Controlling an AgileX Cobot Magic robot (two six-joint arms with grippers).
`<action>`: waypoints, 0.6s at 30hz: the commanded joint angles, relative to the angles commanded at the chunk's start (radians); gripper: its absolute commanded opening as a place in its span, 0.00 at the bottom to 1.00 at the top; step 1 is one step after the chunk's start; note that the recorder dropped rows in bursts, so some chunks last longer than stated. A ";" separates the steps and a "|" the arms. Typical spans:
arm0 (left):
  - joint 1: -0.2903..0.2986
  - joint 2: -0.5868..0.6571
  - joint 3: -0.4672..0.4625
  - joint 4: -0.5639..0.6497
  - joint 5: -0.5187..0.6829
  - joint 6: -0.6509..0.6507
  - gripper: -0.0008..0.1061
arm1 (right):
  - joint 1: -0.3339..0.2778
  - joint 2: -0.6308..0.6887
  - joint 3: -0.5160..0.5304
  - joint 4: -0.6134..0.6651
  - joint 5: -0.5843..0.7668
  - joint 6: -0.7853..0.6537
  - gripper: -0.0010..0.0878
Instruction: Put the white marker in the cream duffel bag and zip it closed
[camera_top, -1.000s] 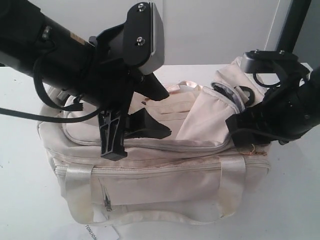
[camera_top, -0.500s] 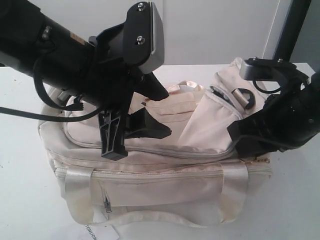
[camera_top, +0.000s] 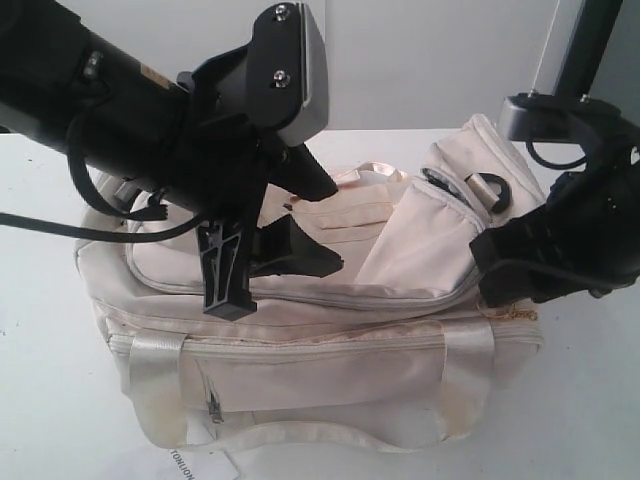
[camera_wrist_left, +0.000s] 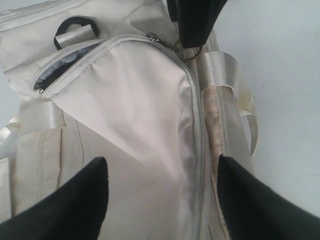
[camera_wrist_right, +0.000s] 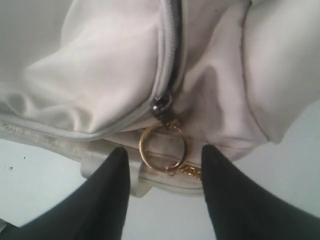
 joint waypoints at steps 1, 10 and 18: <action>0.000 0.000 0.000 0.000 0.000 0.000 0.63 | 0.000 0.000 0.010 0.000 -0.010 0.000 0.50; 0.000 0.000 0.000 0.000 -0.002 0.001 0.63 | 0.000 0.042 0.054 0.033 -0.095 -0.003 0.53; 0.000 0.000 0.000 0.000 -0.007 0.001 0.63 | 0.000 0.069 0.054 0.029 -0.107 -0.007 0.16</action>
